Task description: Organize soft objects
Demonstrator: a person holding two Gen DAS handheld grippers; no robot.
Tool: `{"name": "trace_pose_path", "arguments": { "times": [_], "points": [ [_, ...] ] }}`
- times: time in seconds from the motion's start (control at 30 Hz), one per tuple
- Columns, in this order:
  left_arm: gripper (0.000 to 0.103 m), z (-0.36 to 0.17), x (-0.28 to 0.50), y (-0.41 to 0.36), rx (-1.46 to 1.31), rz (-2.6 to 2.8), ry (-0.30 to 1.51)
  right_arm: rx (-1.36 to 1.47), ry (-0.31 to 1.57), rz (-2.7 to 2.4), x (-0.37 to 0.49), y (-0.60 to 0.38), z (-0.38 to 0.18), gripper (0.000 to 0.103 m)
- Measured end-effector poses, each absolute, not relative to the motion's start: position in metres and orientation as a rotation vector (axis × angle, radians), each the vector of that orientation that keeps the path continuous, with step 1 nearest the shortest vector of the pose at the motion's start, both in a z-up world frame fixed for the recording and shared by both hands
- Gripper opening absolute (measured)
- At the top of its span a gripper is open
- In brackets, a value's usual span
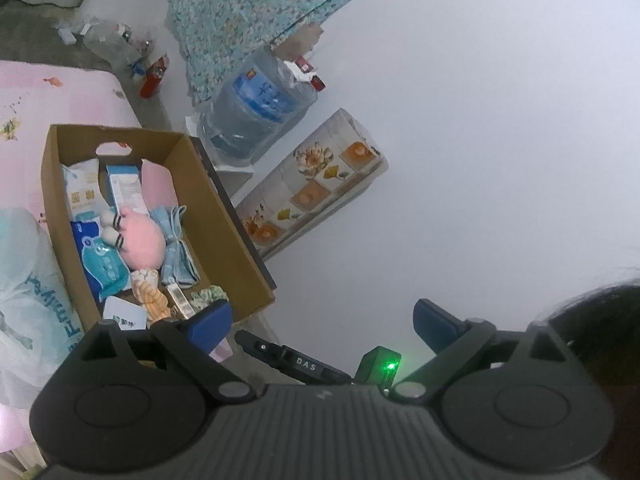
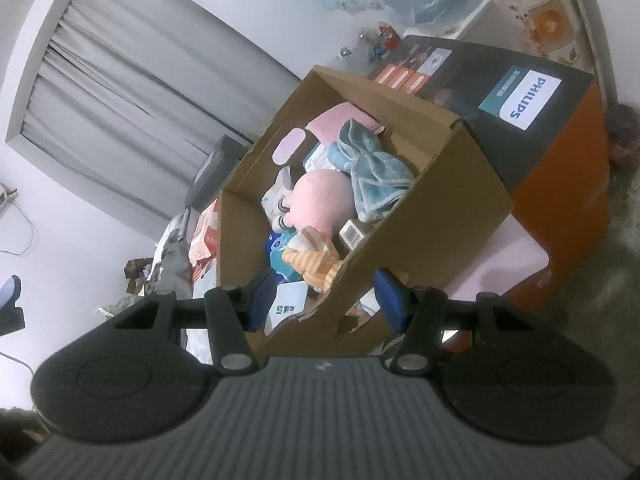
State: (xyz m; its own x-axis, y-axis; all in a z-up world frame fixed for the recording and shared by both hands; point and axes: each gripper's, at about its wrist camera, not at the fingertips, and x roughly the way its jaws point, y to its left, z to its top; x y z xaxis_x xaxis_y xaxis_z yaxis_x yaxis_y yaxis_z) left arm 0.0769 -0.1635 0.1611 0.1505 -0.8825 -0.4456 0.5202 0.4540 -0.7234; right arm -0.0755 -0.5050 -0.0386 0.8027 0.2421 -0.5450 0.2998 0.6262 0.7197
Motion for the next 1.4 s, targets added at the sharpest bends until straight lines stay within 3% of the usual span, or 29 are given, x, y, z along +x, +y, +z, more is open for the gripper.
{"name": "trace_pose_path", "arguments": {
  "times": [0.3, 0.47, 0.8, 1.07, 1.4],
  "points": [
    [0.101, 0.147, 0.083, -0.14, -0.451, -0.986, 0.936, 0.899, 0.672, -0.005, -0.068, -0.491, -0.036, 0.054],
    [0.103, 0.111, 0.076, -0.131, -0.204, -0.722, 0.821, 0.786, 0.65, 0.022, -0.072, -0.469, -0.02, 0.059],
    [0.103, 0.021, 0.044, -0.089, -0.04, -0.361, 0.816, 0.405, 0.679, 0.004, -0.065, -0.394, 0.003, 0.102],
    [0.103, 0.0, 0.015, -0.091, 0.114, -0.146, 0.735, 0.238, 0.761, -0.028, -0.054, -0.352, 0.001, 0.102],
    [0.103, -0.013, 0.025, -0.089, 0.102, -0.141, 0.865, 0.136, 0.808, -0.104, -0.051, -0.322, -0.005, 0.102]
  ]
}}
